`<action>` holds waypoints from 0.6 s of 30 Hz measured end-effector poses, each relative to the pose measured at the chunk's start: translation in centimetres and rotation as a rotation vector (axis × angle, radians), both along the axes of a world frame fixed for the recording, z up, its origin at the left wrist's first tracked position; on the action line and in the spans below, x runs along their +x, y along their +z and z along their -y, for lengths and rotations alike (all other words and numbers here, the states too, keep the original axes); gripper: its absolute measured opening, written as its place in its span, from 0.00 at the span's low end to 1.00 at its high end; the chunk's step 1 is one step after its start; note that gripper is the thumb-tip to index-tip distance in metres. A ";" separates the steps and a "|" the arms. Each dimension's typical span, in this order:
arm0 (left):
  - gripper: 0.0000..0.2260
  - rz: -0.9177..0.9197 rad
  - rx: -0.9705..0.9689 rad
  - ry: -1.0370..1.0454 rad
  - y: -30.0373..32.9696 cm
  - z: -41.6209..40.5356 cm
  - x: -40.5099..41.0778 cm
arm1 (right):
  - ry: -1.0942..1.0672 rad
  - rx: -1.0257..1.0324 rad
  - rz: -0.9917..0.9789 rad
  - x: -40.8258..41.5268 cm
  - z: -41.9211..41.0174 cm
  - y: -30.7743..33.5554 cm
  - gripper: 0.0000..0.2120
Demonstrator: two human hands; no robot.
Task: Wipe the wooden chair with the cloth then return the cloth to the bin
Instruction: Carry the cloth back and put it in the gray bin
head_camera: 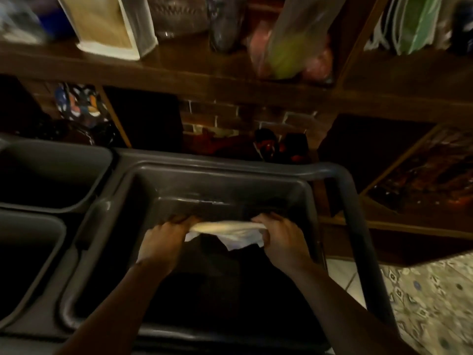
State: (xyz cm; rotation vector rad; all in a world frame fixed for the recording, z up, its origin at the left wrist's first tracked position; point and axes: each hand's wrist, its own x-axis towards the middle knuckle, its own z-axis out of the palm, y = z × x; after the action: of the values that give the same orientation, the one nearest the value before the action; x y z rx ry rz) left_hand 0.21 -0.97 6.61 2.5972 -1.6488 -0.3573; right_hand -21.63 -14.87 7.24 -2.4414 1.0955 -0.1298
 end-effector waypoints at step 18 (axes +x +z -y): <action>0.36 -0.358 0.435 -0.050 -7.4 -3.4 -1.8 | 0.337 0.293 -0.450 -2.6 -3.2 -7.0 0.24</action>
State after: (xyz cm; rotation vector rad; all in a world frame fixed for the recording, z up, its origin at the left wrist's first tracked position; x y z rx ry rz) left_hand -1.63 2.46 -0.77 2.5492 -1.6522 -1.2272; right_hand -24.23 -11.67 0.25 -2.3937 0.7794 0.6667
